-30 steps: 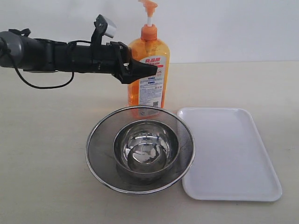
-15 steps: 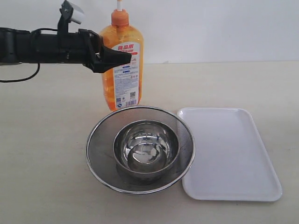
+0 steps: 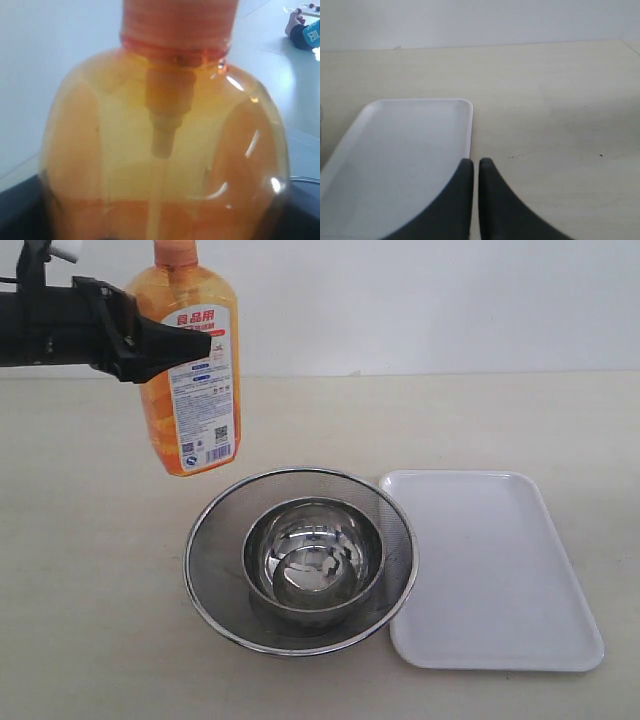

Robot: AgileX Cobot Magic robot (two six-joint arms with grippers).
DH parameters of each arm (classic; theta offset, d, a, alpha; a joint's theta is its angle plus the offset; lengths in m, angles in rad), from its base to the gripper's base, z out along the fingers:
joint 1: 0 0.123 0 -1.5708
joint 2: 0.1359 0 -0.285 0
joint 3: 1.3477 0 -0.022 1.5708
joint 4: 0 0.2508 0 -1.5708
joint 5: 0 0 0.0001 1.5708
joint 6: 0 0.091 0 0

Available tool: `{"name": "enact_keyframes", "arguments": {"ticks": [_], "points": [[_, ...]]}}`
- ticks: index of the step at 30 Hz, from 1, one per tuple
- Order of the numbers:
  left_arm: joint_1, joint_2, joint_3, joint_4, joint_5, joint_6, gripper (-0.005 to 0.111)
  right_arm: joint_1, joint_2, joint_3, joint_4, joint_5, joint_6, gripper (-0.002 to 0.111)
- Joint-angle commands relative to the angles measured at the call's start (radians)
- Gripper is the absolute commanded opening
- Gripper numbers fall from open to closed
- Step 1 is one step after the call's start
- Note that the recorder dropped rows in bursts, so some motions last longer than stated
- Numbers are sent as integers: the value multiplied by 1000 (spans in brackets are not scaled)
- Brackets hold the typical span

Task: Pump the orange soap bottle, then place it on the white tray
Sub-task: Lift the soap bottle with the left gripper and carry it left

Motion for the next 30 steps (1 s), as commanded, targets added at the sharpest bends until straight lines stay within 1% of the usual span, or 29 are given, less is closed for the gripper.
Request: {"name": "enact_keyframes", "arguments": {"ticks": [1,5,8,11,13,14,18,25,27,28,30], "points": [[23,-149,103,-49,-7,4,5,-6,-4,-1,0,-4,-4,1],[24,-278,202,-49,-92,-9,5,-6,-4,-1,0,-4,-4,1],[24,-372,272,-49,-143,-66,5,-6,-4,-1,0,-4,-4,1],[24,-459,324,-49,-154,-123,5,-6,-4,-1,0,-4,-4,1],[24,-503,358,-49,-165,-133,5,-6,-4,-1,0,-4,-4,1],[24,-527,378,-49,-192,-147,5,-6,-4,-1,0,-4,-4,1],[24,-614,440,-49,-305,-215,5,-6,-4,-1,0,-4,-4,1],[24,-763,503,-49,-342,-294,5,-6,-4,-1,0,-4,-4,1],[24,-817,538,-49,-404,-338,5,-6,-4,-1,0,-4,-4,1],[24,-846,560,-49,-437,-334,5,-6,-4,-1,0,-4,-4,1],[22,-871,575,-49,-444,-363,5,-6,-4,-1,0,-4,-4,1]]}}
